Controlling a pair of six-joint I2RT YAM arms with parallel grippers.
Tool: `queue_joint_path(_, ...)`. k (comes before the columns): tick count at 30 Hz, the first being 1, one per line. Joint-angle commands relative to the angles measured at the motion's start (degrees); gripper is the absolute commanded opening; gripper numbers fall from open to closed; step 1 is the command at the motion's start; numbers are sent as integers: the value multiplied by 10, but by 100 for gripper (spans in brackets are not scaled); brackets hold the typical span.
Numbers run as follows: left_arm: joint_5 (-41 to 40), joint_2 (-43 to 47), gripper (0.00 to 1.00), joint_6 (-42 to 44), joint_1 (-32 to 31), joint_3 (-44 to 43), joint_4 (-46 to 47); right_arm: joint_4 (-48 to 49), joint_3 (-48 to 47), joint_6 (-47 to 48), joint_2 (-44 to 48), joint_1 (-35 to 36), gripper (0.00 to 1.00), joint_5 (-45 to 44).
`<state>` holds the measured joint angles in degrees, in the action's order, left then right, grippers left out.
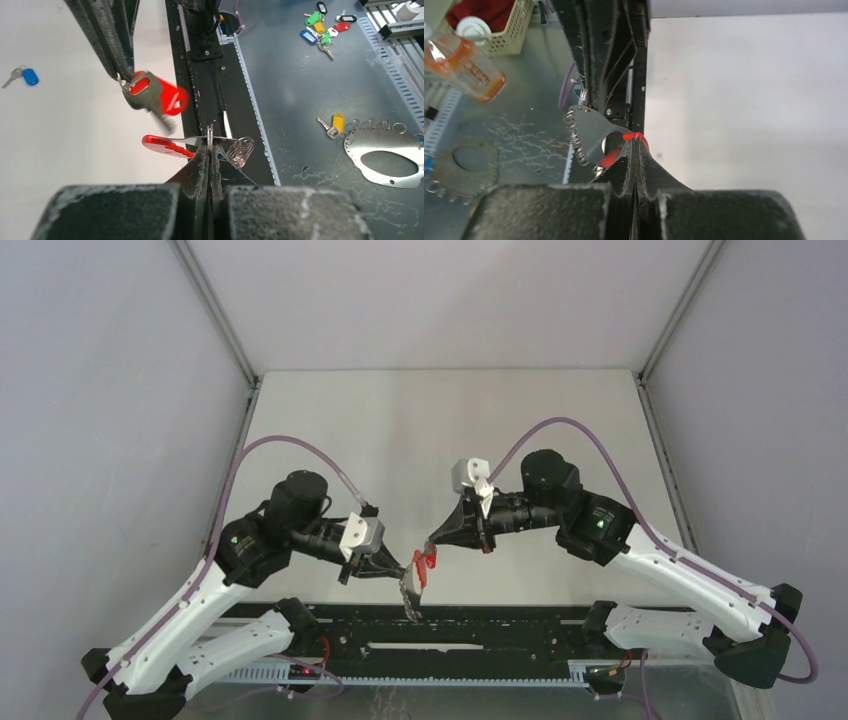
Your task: Put the keys on the keyring
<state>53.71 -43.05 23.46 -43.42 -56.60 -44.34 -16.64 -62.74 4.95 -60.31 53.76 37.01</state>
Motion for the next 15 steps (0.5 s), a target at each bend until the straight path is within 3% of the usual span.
queue_joint_path(1, 34, -12, 0, -12, 3, -41, 15, -12, -13, 150, 19, 24, 0, 8)
queue_joint_path(15, 76, -12, 0, 25, 4, -37, 18, -68, -14, 402, 36, 114, 0, -4)
